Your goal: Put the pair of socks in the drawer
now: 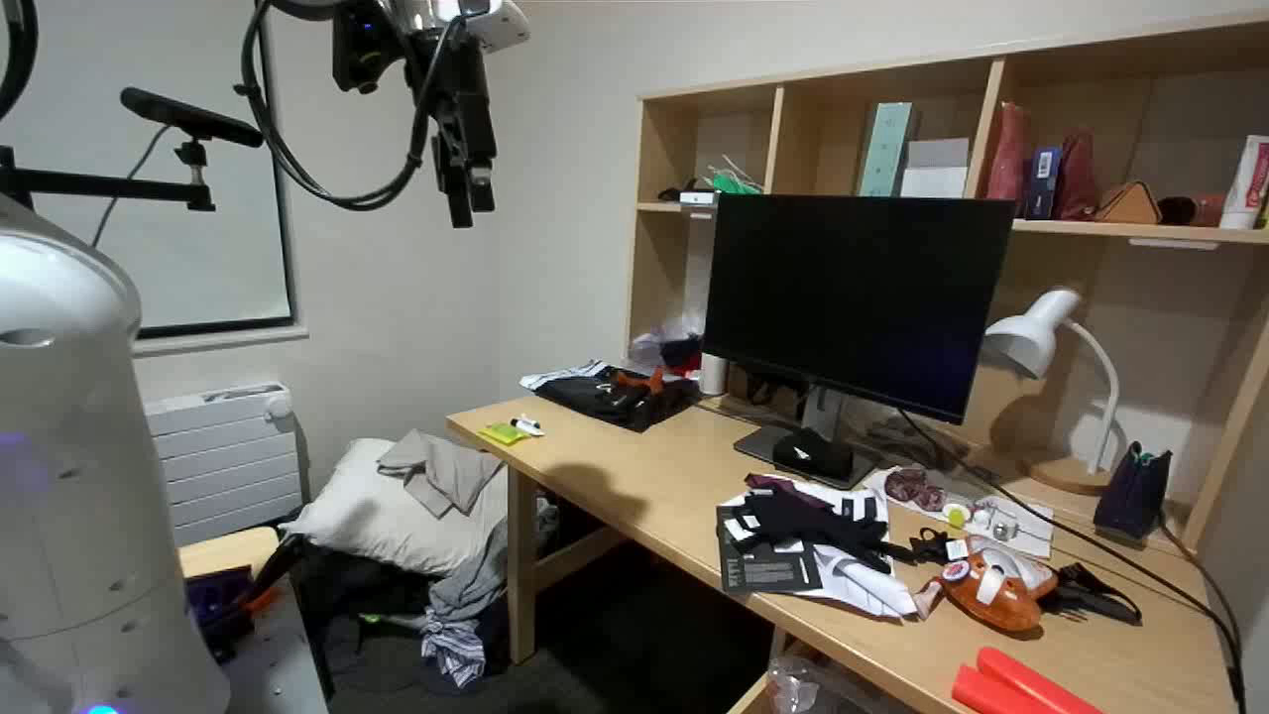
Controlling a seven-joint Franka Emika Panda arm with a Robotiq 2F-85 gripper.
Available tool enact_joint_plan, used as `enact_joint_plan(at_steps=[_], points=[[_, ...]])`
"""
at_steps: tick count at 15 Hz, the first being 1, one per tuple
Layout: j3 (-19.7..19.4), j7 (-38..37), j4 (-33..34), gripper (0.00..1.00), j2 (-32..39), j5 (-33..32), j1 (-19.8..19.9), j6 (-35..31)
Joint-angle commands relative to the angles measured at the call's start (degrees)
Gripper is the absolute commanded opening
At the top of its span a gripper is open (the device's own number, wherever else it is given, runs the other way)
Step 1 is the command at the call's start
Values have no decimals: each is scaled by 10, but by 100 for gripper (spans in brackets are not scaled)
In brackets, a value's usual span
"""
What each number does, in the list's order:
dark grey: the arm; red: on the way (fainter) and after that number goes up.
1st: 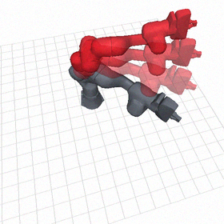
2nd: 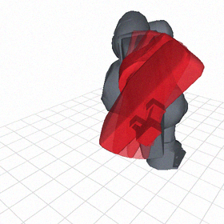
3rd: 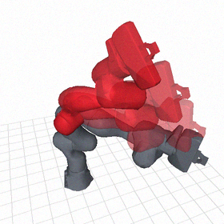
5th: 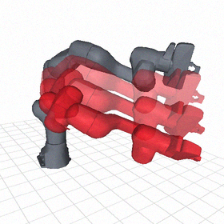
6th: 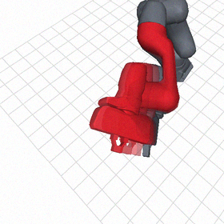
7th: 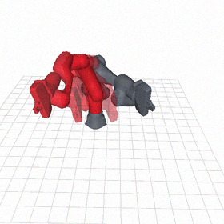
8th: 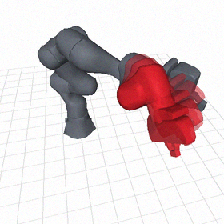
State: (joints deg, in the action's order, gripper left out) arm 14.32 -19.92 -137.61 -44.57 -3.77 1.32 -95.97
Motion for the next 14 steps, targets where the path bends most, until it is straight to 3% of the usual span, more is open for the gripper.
enact_joint_plan(at_steps=[1, 9, 14], points=[[-6, -5, 2, 100, 2, -5, -9, 2], [-25, -83, -12, 100, 157, -14, 46, -212], [-63, -136, 29, 100, 288, -93, 105, -284]])
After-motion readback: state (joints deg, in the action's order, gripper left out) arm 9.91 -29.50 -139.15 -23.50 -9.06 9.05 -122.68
